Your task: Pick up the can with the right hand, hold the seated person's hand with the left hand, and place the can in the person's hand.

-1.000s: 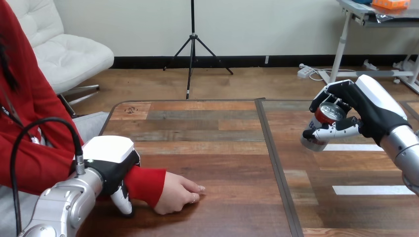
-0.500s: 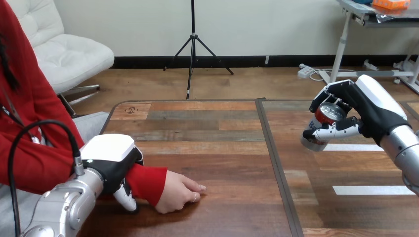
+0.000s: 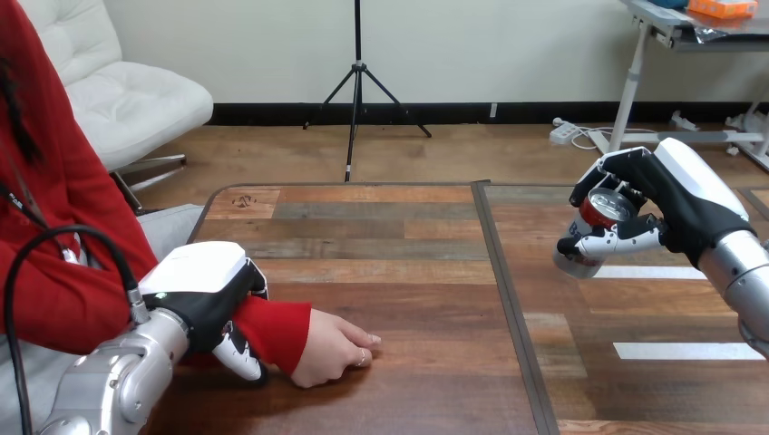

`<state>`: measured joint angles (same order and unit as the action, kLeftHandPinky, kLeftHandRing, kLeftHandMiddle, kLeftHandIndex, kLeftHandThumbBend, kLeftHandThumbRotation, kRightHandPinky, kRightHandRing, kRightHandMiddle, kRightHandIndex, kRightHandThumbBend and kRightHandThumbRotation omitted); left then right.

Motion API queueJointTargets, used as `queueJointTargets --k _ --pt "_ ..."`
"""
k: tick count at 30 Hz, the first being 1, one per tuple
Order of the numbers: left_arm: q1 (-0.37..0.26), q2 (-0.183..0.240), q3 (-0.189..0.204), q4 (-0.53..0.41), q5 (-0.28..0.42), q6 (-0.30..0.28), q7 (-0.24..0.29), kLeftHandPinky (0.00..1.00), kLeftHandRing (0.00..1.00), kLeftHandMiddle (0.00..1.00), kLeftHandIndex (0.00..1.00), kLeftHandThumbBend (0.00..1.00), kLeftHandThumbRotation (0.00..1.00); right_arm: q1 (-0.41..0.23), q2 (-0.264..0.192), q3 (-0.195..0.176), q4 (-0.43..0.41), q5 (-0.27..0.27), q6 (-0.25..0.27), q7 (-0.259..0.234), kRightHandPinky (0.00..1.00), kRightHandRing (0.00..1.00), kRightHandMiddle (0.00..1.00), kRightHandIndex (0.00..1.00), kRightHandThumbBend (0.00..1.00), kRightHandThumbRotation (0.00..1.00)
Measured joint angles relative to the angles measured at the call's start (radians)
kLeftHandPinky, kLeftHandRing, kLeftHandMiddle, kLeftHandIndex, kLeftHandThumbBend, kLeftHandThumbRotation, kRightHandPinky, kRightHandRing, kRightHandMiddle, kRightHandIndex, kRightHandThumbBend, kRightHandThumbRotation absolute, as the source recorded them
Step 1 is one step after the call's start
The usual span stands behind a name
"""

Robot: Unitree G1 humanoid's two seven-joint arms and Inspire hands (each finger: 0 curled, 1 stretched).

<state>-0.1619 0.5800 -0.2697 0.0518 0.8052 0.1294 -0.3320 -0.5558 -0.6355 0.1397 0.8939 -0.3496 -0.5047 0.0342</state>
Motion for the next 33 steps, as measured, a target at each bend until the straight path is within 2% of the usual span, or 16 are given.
queueJointTargets --k 17,24,33 --pt "0.032 -0.005 0.021 -0.021 -0.051 0.031 0.004 0.2 0.26 0.35 0.37 0.7 0.0 0.0 0.002 0.0 0.0 0.006 0.001 0.004 0.4 0.4 0.46 0.5 0.68 0.0" --pt "0.064 -0.01 0.04 -0.046 -0.059 0.035 0.027 0.2 0.26 0.34 0.36 0.68 0.0 0.0 0.005 0.0 0.0 0.005 0.002 0.004 0.4 0.41 0.47 0.5 0.68 0.0" --pt "0.112 -0.017 0.069 -0.092 -0.076 0.035 0.067 0.21 0.27 0.34 0.36 0.71 0.0 0.0 0.014 0.0 -0.001 0.005 0.013 0.004 0.39 0.4 0.46 0.51 0.67 0.0"
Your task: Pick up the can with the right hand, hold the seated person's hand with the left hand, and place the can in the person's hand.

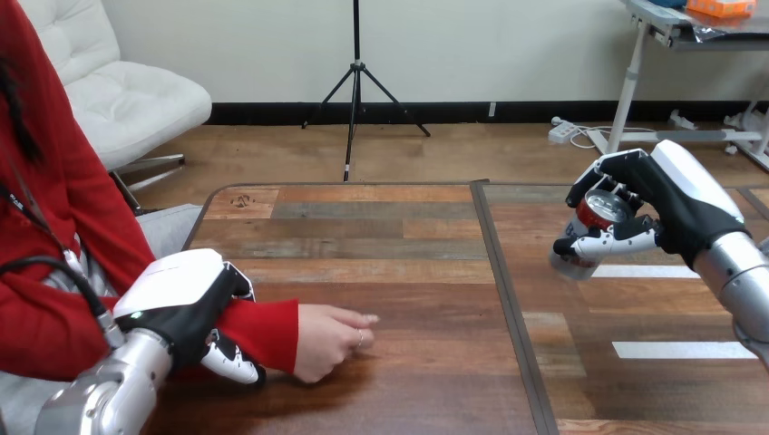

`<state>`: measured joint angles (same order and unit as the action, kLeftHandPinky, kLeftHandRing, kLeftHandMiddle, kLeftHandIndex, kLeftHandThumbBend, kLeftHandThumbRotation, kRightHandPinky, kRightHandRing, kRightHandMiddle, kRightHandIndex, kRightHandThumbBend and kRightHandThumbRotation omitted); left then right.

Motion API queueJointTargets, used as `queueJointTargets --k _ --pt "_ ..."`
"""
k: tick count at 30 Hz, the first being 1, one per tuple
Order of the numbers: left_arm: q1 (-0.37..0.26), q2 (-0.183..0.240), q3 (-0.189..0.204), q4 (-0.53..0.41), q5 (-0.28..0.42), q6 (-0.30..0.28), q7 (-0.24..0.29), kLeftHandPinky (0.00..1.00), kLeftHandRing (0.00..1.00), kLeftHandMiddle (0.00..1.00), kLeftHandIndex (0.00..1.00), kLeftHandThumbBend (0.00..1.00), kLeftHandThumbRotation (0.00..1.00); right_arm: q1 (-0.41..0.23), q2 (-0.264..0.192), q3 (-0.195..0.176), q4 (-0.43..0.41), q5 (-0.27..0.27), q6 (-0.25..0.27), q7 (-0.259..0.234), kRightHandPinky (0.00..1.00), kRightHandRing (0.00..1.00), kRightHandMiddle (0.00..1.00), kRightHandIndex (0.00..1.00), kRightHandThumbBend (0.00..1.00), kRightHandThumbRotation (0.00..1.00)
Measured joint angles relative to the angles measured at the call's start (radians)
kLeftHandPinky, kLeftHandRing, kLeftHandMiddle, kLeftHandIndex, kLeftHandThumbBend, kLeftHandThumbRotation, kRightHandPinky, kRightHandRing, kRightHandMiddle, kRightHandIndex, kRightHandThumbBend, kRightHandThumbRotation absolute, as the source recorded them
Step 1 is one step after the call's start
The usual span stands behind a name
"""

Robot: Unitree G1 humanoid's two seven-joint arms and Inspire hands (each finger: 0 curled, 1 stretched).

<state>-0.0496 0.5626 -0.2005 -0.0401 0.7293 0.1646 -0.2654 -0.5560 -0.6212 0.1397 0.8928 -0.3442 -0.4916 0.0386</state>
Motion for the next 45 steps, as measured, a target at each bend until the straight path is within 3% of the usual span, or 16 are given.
queueJointTargets --k 13,31,45 --pt "0.054 -0.024 0.046 -0.073 -0.023 -0.009 0.053 0.22 0.3 0.35 0.36 0.7 0.0 0.0 0.033 0.0 -0.002 0.001 0.005 0.003 0.36 0.38 0.45 0.5 0.64 0.0" --pt "0.064 -0.08 0.088 -0.106 -0.055 -0.023 0.134 0.22 0.29 0.34 0.36 0.73 0.0 0.0 0.104 0.001 -0.044 0.001 0.031 0.009 0.36 0.38 0.45 0.5 0.64 0.0" --pt "0.069 -0.107 0.105 -0.125 -0.058 -0.027 0.152 0.23 0.3 0.35 0.36 0.72 0.0 0.0 0.161 0.006 -0.073 -0.007 0.04 0.009 0.35 0.38 0.44 0.49 0.64 0.0"
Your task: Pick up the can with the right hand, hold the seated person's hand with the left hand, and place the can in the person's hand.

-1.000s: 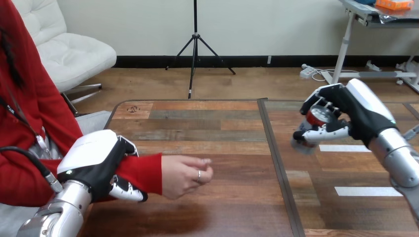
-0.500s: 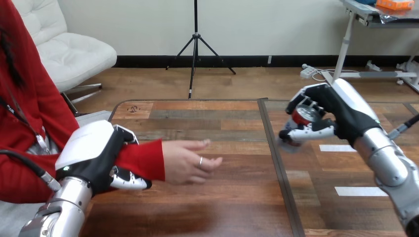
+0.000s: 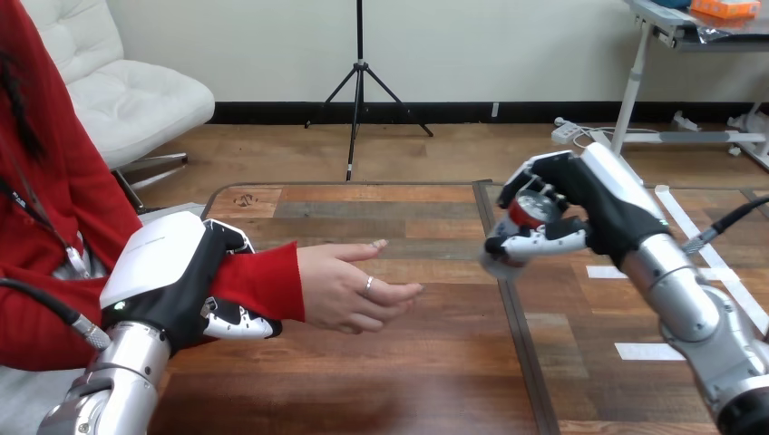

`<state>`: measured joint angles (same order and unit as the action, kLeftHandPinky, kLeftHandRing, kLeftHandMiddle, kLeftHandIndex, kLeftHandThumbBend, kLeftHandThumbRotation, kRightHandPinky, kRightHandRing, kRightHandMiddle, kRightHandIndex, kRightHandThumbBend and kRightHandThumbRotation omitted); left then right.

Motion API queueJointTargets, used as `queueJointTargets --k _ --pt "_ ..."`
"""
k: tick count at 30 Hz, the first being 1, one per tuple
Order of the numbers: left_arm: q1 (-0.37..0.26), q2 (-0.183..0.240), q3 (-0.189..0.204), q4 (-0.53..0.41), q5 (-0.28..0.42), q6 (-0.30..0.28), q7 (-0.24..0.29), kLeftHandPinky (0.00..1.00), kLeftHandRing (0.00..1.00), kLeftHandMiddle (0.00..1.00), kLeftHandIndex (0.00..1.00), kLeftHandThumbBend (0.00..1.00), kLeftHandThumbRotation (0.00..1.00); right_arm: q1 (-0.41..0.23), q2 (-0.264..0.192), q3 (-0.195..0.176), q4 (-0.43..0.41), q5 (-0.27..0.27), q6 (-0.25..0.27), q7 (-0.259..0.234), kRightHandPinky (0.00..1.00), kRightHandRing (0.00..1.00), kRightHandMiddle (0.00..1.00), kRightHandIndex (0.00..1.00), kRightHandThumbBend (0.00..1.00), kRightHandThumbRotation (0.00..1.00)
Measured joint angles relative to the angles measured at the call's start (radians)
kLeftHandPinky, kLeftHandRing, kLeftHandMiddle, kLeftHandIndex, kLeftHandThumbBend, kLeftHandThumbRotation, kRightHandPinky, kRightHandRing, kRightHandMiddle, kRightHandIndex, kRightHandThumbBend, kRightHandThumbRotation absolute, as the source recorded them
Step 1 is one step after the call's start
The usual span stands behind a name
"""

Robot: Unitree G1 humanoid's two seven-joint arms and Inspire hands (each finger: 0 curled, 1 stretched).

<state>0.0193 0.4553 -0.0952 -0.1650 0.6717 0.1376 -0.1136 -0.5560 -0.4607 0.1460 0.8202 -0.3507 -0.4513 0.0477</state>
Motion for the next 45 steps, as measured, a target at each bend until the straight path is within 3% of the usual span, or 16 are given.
queueJointTargets --k 11,31,45 --pt "0.002 -0.012 0.0 -0.007 0.0 0.0 0.0 0.23 0.29 0.35 0.36 0.72 0.0 0.0 0.055 0.013 -0.037 -0.004 0.027 0.006 0.34 0.37 0.44 0.48 0.63 0.0" --pt "0.001 -0.04 0.006 -0.028 -0.005 0.0 0.0 0.24 0.3 0.36 0.37 0.73 0.0 -0.004 0.145 0.02 -0.226 -0.004 0.112 0.043 0.32 0.35 0.42 0.47 0.63 0.0" --pt "-0.003 -0.056 0.015 -0.032 -0.018 0.0 0.0 0.23 0.3 0.36 0.37 0.72 0.0 -0.036 0.212 0.049 -0.26 -0.007 0.137 0.056 0.31 0.35 0.41 0.46 0.63 0.0"
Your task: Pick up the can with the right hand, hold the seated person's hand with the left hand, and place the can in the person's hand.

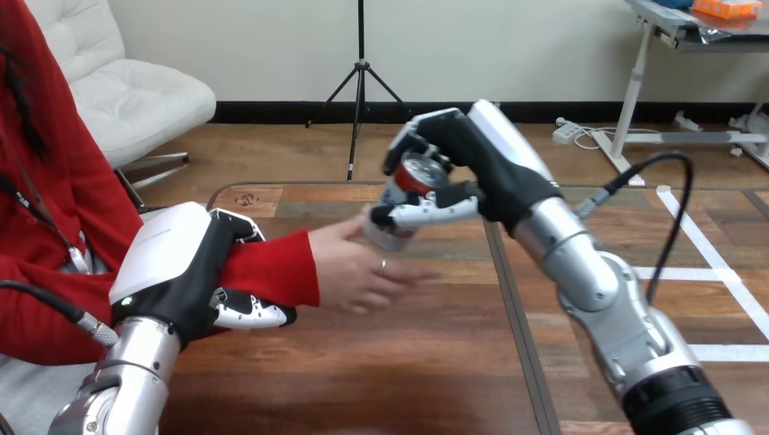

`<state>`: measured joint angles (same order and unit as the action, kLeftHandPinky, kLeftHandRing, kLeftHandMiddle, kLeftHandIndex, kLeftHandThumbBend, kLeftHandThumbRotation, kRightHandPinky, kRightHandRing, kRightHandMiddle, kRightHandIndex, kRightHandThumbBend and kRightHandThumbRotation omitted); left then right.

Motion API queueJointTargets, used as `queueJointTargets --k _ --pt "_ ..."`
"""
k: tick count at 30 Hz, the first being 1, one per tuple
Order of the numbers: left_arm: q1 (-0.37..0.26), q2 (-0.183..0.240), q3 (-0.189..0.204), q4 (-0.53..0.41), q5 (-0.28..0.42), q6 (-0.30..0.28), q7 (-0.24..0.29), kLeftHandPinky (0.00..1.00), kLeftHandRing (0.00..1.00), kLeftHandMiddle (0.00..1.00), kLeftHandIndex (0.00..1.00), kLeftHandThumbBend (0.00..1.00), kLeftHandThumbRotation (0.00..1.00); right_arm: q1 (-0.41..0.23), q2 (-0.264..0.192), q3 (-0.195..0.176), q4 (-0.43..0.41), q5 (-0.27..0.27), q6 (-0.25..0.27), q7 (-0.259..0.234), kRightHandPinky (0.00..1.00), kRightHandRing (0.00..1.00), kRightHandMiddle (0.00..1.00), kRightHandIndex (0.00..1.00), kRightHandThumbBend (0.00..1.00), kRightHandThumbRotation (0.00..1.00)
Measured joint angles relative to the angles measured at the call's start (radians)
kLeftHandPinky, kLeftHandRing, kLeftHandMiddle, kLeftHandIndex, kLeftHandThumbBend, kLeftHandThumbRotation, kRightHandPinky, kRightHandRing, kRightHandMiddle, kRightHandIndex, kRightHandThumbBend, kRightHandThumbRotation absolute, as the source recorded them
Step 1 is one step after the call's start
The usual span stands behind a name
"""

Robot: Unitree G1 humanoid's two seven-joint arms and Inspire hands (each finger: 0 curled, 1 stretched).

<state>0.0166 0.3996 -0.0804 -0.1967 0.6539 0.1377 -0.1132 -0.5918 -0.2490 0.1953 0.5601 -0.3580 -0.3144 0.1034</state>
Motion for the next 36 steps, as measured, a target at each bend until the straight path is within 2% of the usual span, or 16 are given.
queueJointTargets --k 14,23,36 --pt "-0.001 -0.026 0.022 0.0 -0.018 0.0 0.009 0.22 0.29 0.35 0.36 0.7 0.0 -0.002 0.045 0.007 -0.016 -0.002 0.024 0.01 0.31 0.34 0.41 0.46 0.62 0.0" --pt "-0.001 -0.04 0.023 -0.002 -0.017 0.004 0.01 0.22 0.29 0.36 0.37 0.66 0.0 -0.002 0.047 0.009 -0.017 -0.01 0.027 0.012 0.3 0.34 0.41 0.46 0.62 0.0" --pt "-0.001 -0.05 0.028 -0.003 -0.018 -0.004 0.053 0.2 0.26 0.33 0.35 0.69 0.0 -0.002 0.047 0.021 -0.017 -0.025 0.027 0.015 0.32 0.35 0.42 0.46 0.61 0.0"
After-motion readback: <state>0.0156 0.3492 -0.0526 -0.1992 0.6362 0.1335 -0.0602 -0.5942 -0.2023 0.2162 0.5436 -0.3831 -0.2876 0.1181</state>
